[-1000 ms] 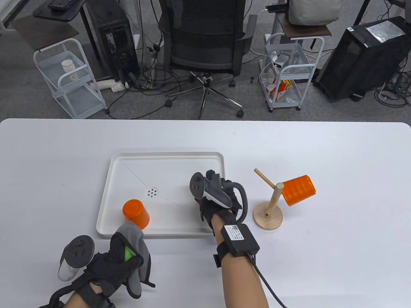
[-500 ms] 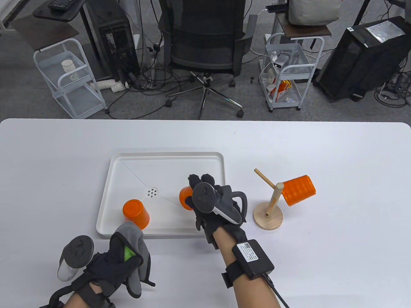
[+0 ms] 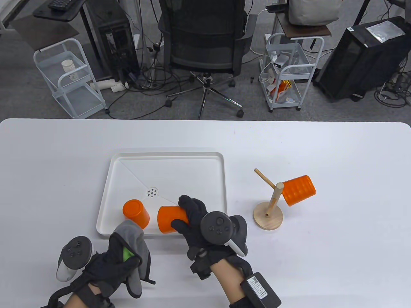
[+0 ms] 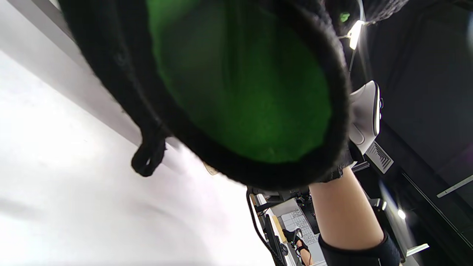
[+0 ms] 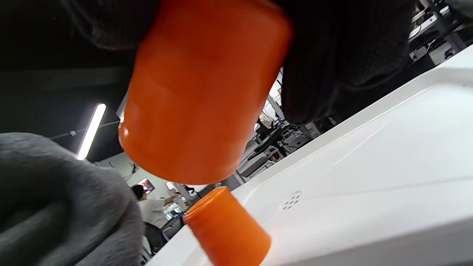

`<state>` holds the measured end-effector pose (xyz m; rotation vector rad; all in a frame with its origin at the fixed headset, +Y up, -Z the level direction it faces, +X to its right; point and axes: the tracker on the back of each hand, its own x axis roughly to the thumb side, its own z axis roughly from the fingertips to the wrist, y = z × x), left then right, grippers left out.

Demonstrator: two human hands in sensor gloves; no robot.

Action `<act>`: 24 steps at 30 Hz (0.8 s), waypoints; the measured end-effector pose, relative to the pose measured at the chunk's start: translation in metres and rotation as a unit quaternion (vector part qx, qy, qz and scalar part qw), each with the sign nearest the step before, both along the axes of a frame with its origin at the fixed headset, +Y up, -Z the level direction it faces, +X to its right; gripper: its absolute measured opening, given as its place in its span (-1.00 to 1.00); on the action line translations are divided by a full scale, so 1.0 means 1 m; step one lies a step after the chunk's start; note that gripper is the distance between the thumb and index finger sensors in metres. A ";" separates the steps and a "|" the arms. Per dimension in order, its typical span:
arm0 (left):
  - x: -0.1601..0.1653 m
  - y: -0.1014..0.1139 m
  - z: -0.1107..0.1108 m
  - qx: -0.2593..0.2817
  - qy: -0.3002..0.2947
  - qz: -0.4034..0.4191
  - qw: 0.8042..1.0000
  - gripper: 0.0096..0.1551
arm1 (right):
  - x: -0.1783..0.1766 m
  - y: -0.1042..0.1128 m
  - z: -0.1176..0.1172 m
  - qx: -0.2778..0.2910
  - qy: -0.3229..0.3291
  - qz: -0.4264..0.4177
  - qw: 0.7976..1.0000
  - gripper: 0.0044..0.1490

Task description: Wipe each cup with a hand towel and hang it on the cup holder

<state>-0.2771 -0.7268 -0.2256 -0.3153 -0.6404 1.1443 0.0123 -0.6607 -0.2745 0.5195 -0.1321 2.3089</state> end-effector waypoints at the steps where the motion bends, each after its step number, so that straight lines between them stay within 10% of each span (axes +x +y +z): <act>1: 0.000 0.000 0.000 0.001 0.000 0.001 1.000 -0.04 | -0.001 -0.003 0.003 -0.003 0.006 -0.015 1.000 -0.08; 24: 0.012 -0.003 0.004 -0.007 -0.082 0.041 0.996 0.02 | -0.006 -0.040 0.029 -0.070 0.081 -0.204 0.973 -0.07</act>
